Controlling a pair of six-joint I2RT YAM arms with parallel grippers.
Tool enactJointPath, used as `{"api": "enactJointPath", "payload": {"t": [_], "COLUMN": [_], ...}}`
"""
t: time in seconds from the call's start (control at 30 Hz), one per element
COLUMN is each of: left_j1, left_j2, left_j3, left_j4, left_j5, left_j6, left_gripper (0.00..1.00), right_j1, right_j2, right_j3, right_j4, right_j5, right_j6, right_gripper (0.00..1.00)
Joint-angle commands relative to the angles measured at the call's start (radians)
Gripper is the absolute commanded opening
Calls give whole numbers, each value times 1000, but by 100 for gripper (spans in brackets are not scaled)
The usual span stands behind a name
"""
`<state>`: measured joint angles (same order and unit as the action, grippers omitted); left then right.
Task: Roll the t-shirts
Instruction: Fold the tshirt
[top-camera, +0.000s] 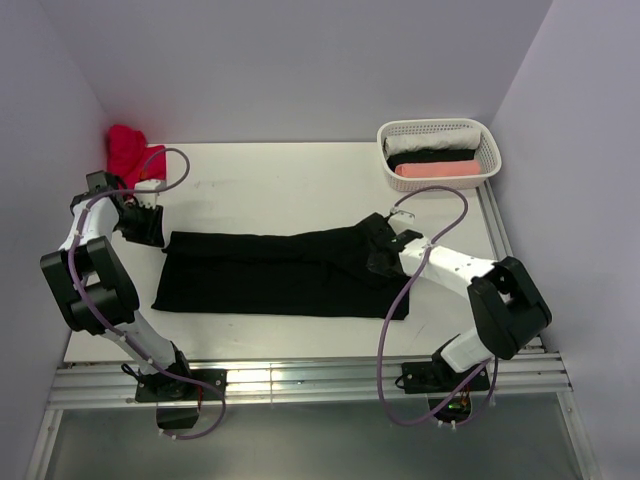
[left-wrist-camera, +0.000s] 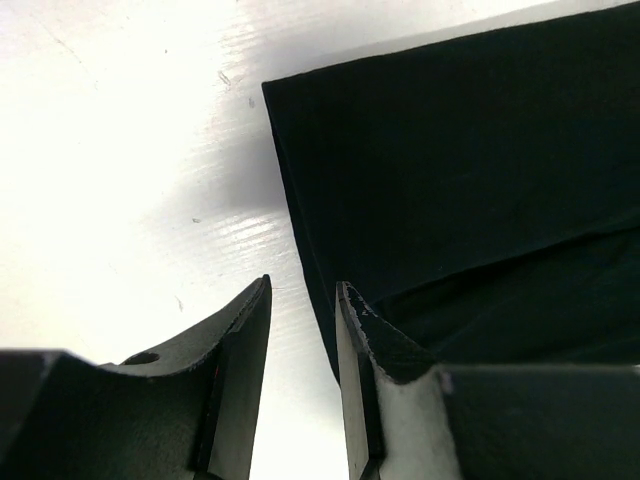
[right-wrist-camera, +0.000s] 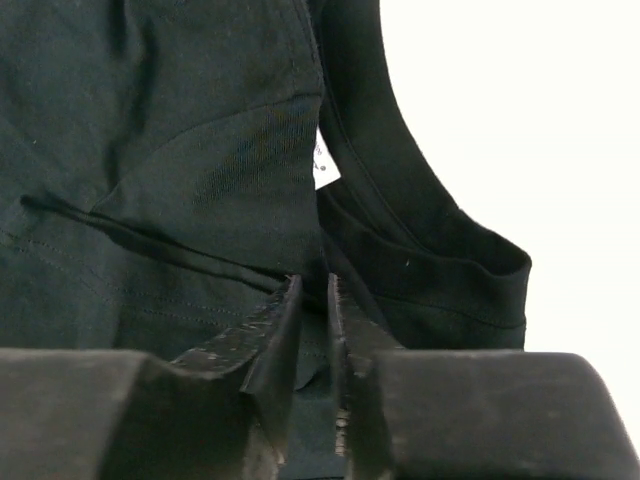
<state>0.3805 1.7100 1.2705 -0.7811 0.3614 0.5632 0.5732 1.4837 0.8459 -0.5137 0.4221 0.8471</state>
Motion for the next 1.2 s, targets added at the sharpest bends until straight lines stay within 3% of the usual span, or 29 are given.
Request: {"api": "enactJointPath", "payload": {"t": [0.0,0.17,0.47,0.6,0.8,0.9,1.17], "left_j1": [6,5,5,5,5,5,5], "left_j2": [-44,-41,-33,-44,-59,-58,-47], "left_j3": [46,64,76,66,36,38,41], "left_j4": [-29,-46,-49,-50,-38,-40,-40], "left_j5": [30,37,27,16,4,7,11], "left_j6": [-9,-11,-13,-3,-2,-3,-11], "left_gripper": [38,38,37,40,41,41,41], "right_j1": [-6,-4,13,17,19,20,19], "right_j2": [-51,-129,-240,-231,-76,6,194], "right_j3": [-21,-77,-130,-111,8,68,229], "right_j4": [41,83,93,112,147,173,192], "right_j5": [-11,-62,-134,-135,-134,-135,-160], "right_j6": [3,-9,-28,-36,-51,-51,-46], "right_gripper": [23,6,2,19,36,41,42]}}
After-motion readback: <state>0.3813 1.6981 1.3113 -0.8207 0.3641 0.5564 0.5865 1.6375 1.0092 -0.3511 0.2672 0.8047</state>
